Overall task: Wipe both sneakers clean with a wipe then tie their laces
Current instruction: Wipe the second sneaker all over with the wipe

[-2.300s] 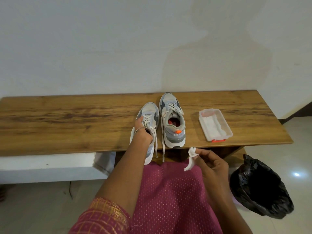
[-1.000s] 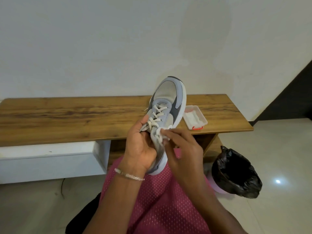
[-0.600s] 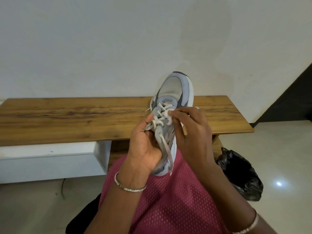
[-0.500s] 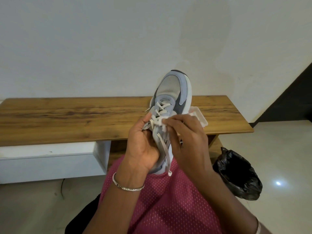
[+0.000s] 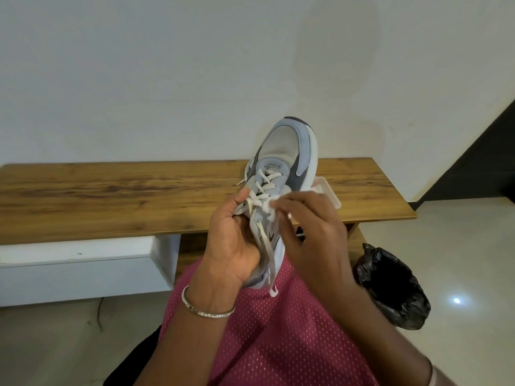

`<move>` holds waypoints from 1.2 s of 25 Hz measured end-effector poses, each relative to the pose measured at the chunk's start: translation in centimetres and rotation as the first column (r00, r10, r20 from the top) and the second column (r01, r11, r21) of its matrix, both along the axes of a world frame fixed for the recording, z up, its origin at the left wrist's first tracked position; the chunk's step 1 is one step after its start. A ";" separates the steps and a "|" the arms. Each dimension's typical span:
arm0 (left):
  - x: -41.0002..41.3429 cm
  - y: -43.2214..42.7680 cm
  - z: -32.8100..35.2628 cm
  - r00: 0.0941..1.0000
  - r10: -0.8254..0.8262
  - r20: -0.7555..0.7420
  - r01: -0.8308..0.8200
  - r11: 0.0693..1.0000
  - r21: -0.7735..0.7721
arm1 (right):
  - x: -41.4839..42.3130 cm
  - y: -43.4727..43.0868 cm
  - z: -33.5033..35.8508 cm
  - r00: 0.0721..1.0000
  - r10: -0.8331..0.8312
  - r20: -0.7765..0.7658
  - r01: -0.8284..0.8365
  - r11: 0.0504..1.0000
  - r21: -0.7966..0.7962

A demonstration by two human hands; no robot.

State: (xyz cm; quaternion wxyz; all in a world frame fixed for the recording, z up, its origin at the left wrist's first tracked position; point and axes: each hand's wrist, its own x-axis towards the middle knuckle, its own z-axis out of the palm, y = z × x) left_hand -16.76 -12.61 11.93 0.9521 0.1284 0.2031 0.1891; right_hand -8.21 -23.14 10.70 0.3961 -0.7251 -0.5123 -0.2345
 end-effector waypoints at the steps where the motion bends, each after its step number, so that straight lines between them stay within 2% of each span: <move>1: 0.0 0.3 -0.1 1.000 -0.005 -0.002 0.005 1.000 -0.005 | -1.1 -0.4 -0.6 0.998 0.051 -0.024 -0.051 0.999 -0.002; 4: 0.1 0.9 -0.2 1.000 -0.021 0.010 0.021 1.000 0.002 | -1.6 -0.6 -1.1 0.994 0.110 -0.002 -0.110 0.994 -0.027; 6: 0.3 0.7 -0.3 0.999 -0.024 0.024 0.024 1.000 0.000 | 0.4 0.0 -0.3 0.998 0.013 0.065 -0.011 1.000 -0.028; 8: 0.5 0.5 -0.4 0.999 -0.034 0.023 0.034 0.999 0.006 | 2.6 0.6 1.1 0.996 -0.078 0.045 0.077 0.996 0.035; 10: 0.6 0.6 -0.5 0.999 -0.035 0.019 0.035 0.999 0.011 | 3.2 0.7 1.4 0.995 -0.099 0.014 0.098 0.993 0.069; 16: 0.6 1.8 -0.6 0.999 -0.041 -0.010 0.040 0.999 -0.013 | -1.0 -0.7 -1.8 0.989 0.135 -0.059 -0.137 0.990 -0.042; 19: 1.0 1.8 -0.2 0.999 -0.050 -0.003 0.050 0.999 -0.007 | 1.5 0.1 -0.4 0.999 0.046 0.020 -0.045 0.998 -0.033; 22: 1.3 1.4 0.0 0.999 -0.036 -0.019 0.036 0.999 0.008 | 4.1 0.9 1.7 0.996 -0.036 -0.084 0.042 0.996 0.080; 27: 1.2 2.6 -0.2 0.999 -0.031 -0.013 0.031 0.999 -0.025 | 0.1 -0.5 -1.1 0.978 0.164 -0.125 -0.171 0.984 -0.044; 30: 1.3 2.8 -0.2 0.999 -0.036 -0.001 0.036 0.999 -0.014 | 0.3 -0.4 -1.1 0.986 0.157 -0.051 -0.160 0.985 -0.071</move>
